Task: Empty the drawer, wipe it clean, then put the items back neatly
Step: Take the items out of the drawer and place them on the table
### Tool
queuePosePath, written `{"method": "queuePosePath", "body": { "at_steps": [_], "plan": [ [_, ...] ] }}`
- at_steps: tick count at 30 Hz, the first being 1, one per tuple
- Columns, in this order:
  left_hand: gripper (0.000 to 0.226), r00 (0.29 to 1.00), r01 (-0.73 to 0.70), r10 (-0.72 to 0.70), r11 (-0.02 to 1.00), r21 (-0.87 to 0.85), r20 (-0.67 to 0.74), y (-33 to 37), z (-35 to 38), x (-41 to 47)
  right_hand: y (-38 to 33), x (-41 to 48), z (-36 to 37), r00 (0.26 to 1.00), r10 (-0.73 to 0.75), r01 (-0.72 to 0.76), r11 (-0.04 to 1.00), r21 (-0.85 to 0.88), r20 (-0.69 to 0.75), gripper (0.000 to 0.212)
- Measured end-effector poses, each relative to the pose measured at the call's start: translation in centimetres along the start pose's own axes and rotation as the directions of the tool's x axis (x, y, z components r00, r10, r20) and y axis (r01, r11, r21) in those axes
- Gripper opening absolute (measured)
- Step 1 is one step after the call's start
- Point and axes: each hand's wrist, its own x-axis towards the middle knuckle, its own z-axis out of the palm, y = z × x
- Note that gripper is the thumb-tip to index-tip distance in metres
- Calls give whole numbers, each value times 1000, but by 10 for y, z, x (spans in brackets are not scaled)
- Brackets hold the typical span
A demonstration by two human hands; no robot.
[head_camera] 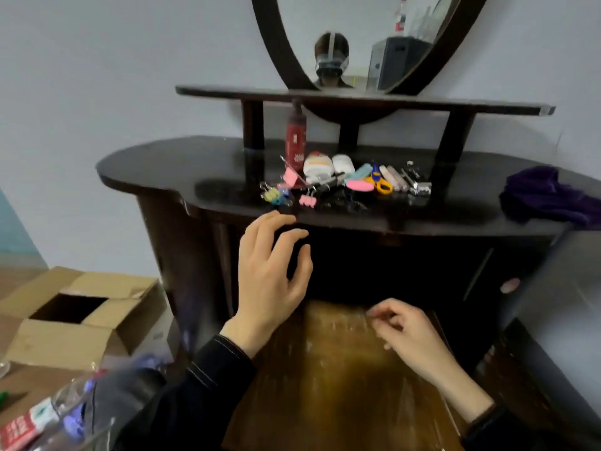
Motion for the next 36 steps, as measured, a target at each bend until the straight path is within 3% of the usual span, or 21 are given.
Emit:
{"method": "queuePosePath", "body": {
  "at_steps": [2,5,7,10,12,14,18,21,25,30,33,36],
  "plan": [
    [14,996,-50,57,993,-109,68,19,8,-24,22,-4,1,993,79,-68,991,-116,91,16],
    [10,905,115,-27,976,-184,424,42,34,-63,52,-9,-2,955,195,-139,960,-242,224,10],
    [10,729,295,-155,950,-101,667,48,58,-88,68,-15,-3,903,274,-158,928,-336,331,7],
    [18,364,482,-221,876,19,905,47,97,-121,84,-28,2,824,360,-131,872,-471,438,4],
    [19,185,591,-205,804,57,961,47,116,-141,92,-35,8,779,403,-61,812,-581,481,2],
    [18,90,677,-183,732,75,979,49,128,-161,98,-39,14,719,457,30,732,-681,524,5],
    [17,-41,817,-128,567,107,991,50,136,-183,97,-43,22,544,576,201,616,-762,610,19],
    [18,-84,877,-110,463,126,990,48,136,-187,96,-45,29,486,599,274,587,-762,636,25],
    [23,-162,910,-122,365,196,979,46,136,-193,101,-46,32,499,578,247,619,-746,645,23],
    [22,-273,946,-145,138,292,951,44,136,-195,111,-45,33,648,500,-8,758,-652,574,19],
    [24,-338,941,-200,-42,336,920,45,137,-193,111,-43,36,740,436,-233,881,-412,512,21],
    [34,-435,887,-110,-220,405,894,48,134,-186,105,-40,36,792,346,-333,935,-120,502,20]
  ]
}}
